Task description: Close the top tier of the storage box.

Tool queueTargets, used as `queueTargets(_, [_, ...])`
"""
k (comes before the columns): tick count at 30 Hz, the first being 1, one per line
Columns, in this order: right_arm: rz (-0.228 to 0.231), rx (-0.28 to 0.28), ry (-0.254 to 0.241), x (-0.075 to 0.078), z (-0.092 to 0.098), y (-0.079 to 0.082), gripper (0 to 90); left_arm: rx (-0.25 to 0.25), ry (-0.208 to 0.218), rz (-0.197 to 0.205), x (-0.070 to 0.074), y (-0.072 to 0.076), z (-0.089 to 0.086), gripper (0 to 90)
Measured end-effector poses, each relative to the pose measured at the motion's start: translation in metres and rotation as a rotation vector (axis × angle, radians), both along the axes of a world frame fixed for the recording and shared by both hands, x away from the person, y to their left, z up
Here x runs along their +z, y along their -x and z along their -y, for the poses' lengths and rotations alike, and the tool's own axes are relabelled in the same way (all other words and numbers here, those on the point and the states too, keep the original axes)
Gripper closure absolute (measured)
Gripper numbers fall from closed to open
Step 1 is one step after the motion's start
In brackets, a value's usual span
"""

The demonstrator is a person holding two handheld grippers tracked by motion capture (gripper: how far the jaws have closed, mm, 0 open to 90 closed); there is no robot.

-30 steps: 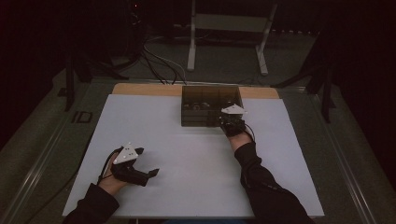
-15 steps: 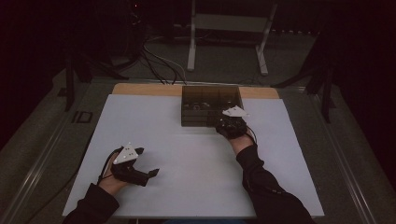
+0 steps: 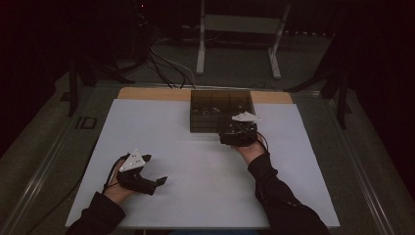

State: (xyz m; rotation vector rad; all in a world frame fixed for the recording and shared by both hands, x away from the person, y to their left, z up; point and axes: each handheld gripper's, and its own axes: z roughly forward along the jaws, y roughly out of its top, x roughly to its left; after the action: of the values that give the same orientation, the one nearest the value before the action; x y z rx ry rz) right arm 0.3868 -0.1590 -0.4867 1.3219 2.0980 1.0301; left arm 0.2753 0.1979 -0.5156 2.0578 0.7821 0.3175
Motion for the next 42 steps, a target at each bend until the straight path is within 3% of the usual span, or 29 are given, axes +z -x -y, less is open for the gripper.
queueTargets(7, [-0.021,0.046,-0.014,0.001,-0.005,0.002,0.0,-0.005,0.004,0.001,0.0,-0.002,0.0,1.0])
queueTargets(15, [-0.01,0.091,-0.019,0.005,-0.008,0.005,0.0,-0.001,0.008,-0.001,0.0,0.0,-0.001,1.0])
queueTargets(22, [0.039,0.142,-0.051,0.005,-0.003,0.012,0.0,-0.005,0.012,0.002,0.0,0.003,-0.002,1.0])
queueTargets(29, [0.031,0.265,-0.091,0.001,0.004,0.027,0.0,-0.007,0.026,0.004,0.0,0.004,-0.005,1.0])
queueTargets(35, [0.06,0.307,-0.085,-0.001,0.011,0.042,0.0,-0.015,0.024,0.003,0.0,0.005,-0.003,1.0])
queueTargets(42, [0.053,0.331,-0.082,-0.008,0.024,0.054,0.8,-0.015,0.033,0.007,0.0,0.005,-0.005,1.0])
